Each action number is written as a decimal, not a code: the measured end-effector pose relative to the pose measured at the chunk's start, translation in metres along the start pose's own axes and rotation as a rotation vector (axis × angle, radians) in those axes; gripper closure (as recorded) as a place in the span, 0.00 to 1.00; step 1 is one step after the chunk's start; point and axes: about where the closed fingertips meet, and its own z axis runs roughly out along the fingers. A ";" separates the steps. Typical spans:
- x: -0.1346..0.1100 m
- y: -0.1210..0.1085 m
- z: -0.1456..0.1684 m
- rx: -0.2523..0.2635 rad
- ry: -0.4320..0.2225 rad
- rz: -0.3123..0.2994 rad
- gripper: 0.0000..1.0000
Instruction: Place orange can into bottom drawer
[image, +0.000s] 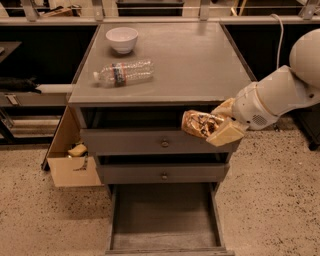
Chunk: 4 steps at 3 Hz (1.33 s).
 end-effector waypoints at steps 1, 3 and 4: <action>0.002 0.001 0.003 -0.004 0.004 0.000 1.00; 0.102 0.066 0.107 -0.111 0.137 0.025 1.00; 0.101 0.064 0.106 -0.108 0.135 0.024 1.00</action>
Offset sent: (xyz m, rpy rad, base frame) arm -0.0378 -0.0080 -0.1486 -0.1289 0.1214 0.0232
